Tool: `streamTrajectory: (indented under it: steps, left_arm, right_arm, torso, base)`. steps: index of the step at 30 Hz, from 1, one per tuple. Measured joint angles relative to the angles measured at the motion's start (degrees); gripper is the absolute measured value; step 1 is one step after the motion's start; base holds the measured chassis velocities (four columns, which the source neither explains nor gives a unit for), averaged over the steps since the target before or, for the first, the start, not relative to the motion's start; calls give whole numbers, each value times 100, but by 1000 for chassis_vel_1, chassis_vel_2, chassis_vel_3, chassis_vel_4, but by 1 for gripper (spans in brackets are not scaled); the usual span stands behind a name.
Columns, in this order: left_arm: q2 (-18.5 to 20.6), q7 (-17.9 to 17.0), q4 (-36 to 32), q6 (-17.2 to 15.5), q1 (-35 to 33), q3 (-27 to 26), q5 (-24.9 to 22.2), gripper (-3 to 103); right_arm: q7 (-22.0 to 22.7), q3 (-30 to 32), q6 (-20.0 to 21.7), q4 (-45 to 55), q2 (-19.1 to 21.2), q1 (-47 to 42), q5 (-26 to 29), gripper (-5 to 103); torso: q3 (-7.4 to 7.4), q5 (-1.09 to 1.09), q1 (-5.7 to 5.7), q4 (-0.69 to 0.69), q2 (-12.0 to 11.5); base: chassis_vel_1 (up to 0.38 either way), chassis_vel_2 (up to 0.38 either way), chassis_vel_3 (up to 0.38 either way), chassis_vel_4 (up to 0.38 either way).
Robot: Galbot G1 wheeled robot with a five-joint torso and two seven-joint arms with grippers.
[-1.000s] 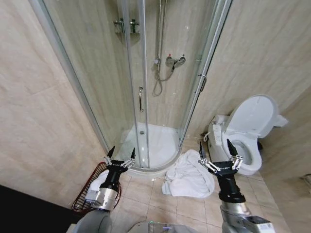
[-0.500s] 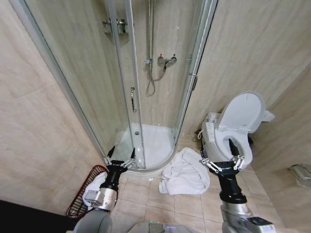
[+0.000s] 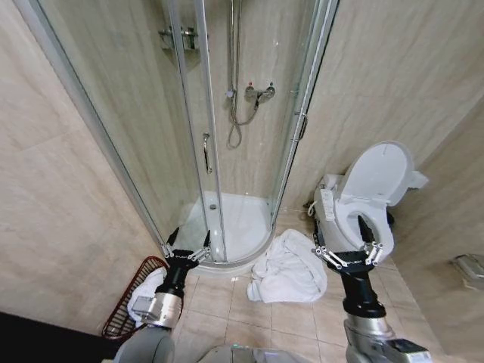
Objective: Discard the used towel into the hamper.
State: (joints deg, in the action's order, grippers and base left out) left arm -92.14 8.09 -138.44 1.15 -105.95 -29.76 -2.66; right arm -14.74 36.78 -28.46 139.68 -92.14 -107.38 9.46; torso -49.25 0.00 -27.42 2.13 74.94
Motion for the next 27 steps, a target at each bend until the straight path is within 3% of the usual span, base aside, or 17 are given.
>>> streamTrajectory:
  steps: [27]
  left_arm:
    - [0, 0, 0, 0, 0, 0, 0, 100]
  right_arm:
    - [152, -50, 168, 357, 0, 38, 161, 100]
  torso:
    - [460, 0, 394, 0, -854]
  base:
    - [0, 0, 0, 0]
